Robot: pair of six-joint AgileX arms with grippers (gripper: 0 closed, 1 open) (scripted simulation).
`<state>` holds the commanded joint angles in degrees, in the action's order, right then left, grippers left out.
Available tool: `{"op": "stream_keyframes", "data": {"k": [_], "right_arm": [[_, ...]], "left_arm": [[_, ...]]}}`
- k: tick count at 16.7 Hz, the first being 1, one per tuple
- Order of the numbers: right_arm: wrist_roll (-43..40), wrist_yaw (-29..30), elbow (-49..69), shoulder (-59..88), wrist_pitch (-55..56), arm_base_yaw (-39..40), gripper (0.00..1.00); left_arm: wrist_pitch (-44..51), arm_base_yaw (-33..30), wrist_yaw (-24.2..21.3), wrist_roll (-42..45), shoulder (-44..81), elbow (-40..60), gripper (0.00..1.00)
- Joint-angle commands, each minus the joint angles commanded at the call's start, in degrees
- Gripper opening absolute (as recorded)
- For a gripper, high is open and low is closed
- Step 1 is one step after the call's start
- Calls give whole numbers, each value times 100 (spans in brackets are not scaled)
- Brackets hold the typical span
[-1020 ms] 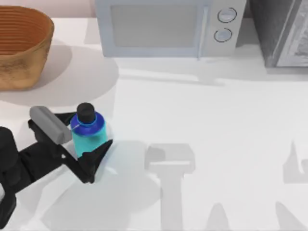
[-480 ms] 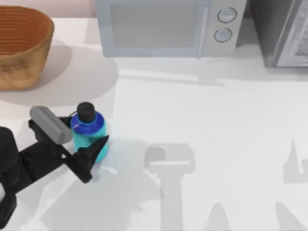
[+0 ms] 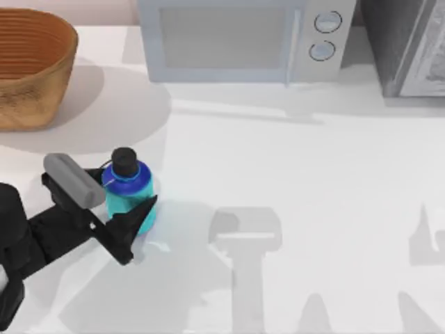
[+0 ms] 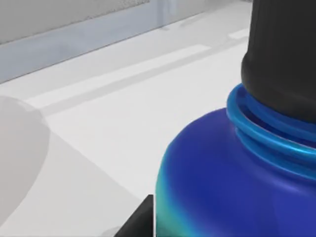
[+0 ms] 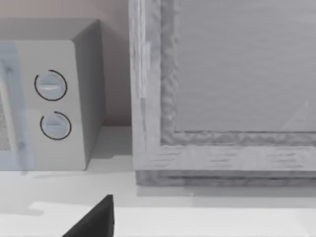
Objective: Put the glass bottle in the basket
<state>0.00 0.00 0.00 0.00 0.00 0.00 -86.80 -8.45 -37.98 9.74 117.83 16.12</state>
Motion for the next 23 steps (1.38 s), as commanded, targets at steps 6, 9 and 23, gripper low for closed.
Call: {"op": "stream_keyframes", "data": {"k": [6,9,23], "right_arm": [[0,0,0,0,0,0,100],[0,0,0,0,0,0,100],[0,0,0,0,0,0,100]], "left_arm": [[1,2,-2,7,-5,-7,0],[257,70,-179,70,-93,348,0],[6072,1931,-2291,787,-586,6525,0]]}}
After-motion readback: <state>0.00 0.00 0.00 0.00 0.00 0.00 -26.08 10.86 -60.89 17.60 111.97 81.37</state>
